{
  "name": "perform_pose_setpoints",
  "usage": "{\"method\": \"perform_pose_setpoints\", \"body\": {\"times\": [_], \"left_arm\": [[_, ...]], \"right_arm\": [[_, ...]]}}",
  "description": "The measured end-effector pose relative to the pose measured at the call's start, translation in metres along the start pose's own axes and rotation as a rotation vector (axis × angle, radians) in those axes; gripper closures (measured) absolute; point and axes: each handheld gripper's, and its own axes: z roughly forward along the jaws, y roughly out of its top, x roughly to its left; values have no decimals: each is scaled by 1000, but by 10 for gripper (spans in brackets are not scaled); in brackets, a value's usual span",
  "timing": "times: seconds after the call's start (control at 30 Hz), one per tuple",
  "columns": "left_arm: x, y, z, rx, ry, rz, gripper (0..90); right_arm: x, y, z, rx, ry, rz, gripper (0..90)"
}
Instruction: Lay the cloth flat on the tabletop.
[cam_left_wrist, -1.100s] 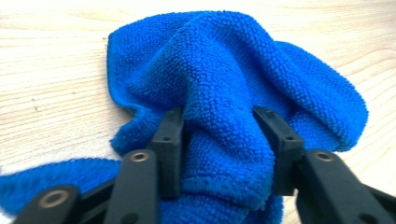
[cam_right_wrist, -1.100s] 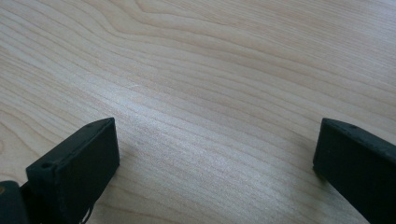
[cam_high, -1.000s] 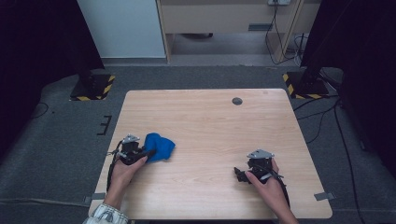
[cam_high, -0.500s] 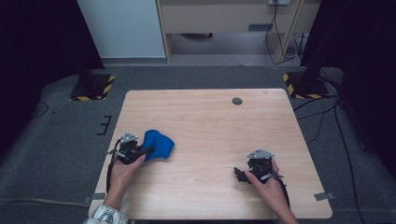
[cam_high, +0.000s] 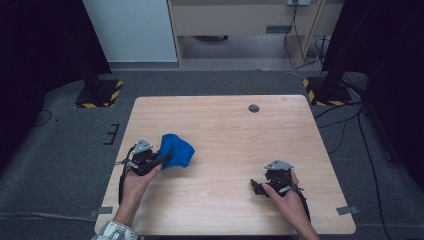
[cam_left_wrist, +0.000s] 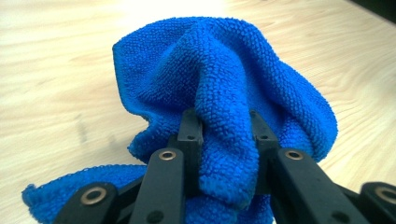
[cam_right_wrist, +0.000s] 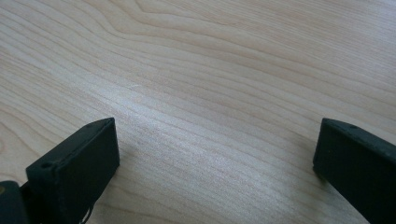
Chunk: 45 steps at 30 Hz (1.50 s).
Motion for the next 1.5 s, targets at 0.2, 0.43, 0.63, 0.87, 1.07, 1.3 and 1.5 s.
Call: {"method": "perform_pose_setpoints", "body": {"times": [0.2,0.43,0.63,0.87,1.07,1.3,1.5], "left_arm": [[-23,12,13,2,-28,62,722],[-41,20,31,27,-62,101,721],[-59,29,44,31,-98,116,721],[-79,36,57,39,-131,144,721],[-101,38,70,63,-171,182,720],[-119,32,84,101,-199,215,719],[-133,22,94,129,-227,240,718]], "right_arm": [[0,0,0,1,1,1,7],[0,0,0,1,1,0,7],[0,0,0,0,1,-1,7],[0,0,0,1,2,-1,7],[0,0,0,1,3,-2,7],[0,0,0,2,4,-2,7],[0,0,0,1,5,-2,7]]}}
